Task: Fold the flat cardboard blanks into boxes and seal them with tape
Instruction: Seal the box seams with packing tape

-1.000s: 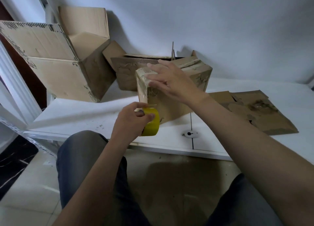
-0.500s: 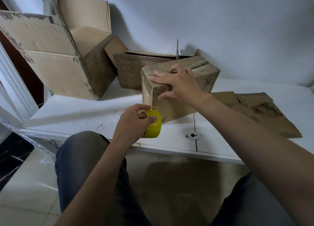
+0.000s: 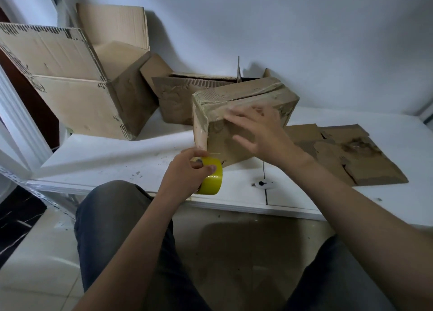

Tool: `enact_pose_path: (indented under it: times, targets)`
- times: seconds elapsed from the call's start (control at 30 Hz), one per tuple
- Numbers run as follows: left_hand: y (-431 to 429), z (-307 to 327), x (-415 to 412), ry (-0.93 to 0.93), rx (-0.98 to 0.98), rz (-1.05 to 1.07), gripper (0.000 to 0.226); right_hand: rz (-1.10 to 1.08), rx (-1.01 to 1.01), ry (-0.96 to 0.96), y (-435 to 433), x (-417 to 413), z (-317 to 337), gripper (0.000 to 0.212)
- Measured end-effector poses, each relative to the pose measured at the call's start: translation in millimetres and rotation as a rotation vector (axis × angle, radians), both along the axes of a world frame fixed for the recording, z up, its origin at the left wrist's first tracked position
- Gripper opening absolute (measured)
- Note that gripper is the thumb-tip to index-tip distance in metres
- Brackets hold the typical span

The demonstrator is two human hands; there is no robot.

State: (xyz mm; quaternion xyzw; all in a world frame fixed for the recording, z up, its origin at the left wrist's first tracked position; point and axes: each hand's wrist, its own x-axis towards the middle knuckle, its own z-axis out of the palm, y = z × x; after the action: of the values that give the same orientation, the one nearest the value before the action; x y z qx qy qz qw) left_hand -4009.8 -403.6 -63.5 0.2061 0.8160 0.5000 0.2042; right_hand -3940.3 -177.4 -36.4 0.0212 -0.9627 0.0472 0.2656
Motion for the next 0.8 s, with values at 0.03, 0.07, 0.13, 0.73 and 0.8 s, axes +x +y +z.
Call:
enact_pose_path:
  times: [0.03,0.07,0.13,0.73,0.8]
  targets:
    - [2.8,-4.2,1.7,-0.009,-0.013,-0.005,0.037,0.045,-0.046,0.048,8.6,16.6,-10.5,0.039]
    - [6.7,-8.2,3.7,-0.015,-0.033,-0.008,0.038,0.072,-0.094,0.043,16.9,32.5,-22.1,0.028]
    - [18.3,-14.3,9.4,-0.016,-0.079,-0.017,0.041,0.027,-0.155,-0.064,27.7,60.1,-45.3,0.015]
    - [115.4,-20.9,42.7,0.061,-0.137,-0.164,0.031,-0.448,-0.206,-0.161,107.2,126.4,-89.5,0.017]
    - [129.1,-19.3,46.7,0.072,-0.151,-0.19,0.033,-0.63,-0.246,-0.118,138.1,135.8,-85.4,0.014]
